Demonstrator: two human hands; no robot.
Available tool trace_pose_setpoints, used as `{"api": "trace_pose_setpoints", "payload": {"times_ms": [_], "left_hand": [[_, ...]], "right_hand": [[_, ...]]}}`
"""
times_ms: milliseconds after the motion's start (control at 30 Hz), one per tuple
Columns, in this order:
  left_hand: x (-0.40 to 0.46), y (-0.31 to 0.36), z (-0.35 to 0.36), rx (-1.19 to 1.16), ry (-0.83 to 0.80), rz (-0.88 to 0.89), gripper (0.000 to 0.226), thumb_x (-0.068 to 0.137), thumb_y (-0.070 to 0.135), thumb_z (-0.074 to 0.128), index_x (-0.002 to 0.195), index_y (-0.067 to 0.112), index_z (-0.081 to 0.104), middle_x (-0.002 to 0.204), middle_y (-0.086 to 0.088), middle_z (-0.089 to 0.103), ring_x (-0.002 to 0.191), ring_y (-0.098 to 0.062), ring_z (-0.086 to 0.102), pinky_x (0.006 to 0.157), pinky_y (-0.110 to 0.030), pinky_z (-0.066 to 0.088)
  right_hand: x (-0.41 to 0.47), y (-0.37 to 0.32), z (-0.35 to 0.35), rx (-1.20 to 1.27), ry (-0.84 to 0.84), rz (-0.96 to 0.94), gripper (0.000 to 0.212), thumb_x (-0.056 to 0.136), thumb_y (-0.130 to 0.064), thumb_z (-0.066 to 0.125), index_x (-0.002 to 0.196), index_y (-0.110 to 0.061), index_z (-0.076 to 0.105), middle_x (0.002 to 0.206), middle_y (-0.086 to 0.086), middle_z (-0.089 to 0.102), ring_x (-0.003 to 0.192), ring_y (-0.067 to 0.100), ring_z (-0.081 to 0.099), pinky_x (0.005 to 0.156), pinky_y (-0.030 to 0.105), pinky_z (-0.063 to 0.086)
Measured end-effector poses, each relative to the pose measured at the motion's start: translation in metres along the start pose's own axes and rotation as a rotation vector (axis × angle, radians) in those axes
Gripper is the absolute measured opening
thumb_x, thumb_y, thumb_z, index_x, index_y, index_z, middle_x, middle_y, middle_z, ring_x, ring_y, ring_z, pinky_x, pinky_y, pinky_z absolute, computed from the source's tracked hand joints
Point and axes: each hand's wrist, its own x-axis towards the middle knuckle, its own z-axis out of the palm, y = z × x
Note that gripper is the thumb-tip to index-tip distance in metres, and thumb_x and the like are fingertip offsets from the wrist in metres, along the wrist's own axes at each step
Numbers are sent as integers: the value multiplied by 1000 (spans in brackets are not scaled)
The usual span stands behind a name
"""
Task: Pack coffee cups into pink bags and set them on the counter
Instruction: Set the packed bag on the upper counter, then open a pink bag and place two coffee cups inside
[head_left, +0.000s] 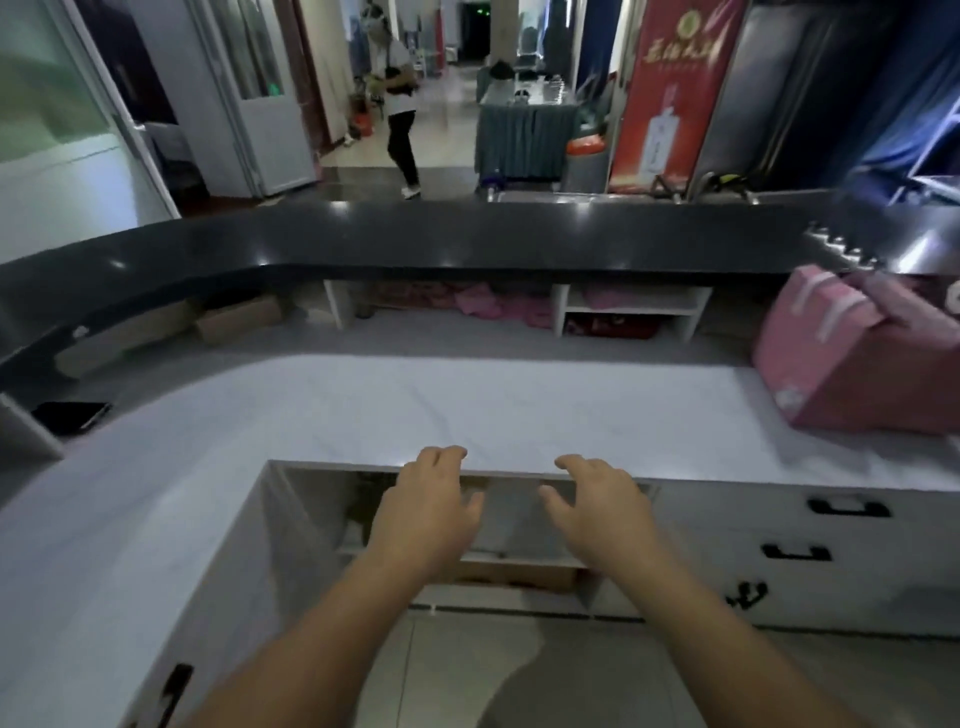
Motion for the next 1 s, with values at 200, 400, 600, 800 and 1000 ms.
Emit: {"api": "trace_pose_setpoints", "payload": {"times_ms": [200, 400, 600, 800, 1000], "left_hand": [[46, 128, 49, -7, -87, 144, 64, 100, 47, 57, 157, 27, 36, 157, 4, 42, 139, -21, 46, 112, -42, 46], [100, 225, 85, 35, -150, 264, 63, 100, 47, 55, 157, 27, 35, 160, 4, 40, 141, -23, 44, 111, -44, 45], [171, 298, 126, 27, -209, 383, 62, 101, 47, 52, 157, 27, 36, 159, 4, 40, 141, -23, 44, 107, -43, 45], [267, 370, 155, -29, -265, 486, 62, 101, 47, 52, 157, 26, 36, 160, 3, 40, 141, -24, 44, 105, -43, 47], [346, 445, 178, -77, -269, 531, 59, 98, 55, 56, 149, 27, 46, 151, -1, 51, 129, -24, 56, 101, -44, 51]], "right_hand": [[15, 126, -61, 57, 85, 160, 54, 97, -53, 50, 143, -27, 52, 137, -1, 60, 125, 26, 52, 100, 45, 49], [35, 210, -104, 77, 179, 287, 53, 97, -53, 48, 143, -26, 52, 135, 0, 60, 123, 27, 52, 95, 46, 51], [74, 282, -134, 97, 236, 402, 53, 100, -49, 50, 146, -21, 51, 140, 2, 57, 130, 26, 47, 104, 45, 46], [148, 339, -181, 60, 305, 501, 43, 99, -46, 52, 132, -18, 57, 123, 5, 61, 116, 30, 53, 91, 45, 51], [200, 387, -217, 42, 375, 587, 47, 99, -42, 54, 139, -17, 55, 129, 8, 61, 118, 32, 55, 96, 46, 50]]}}
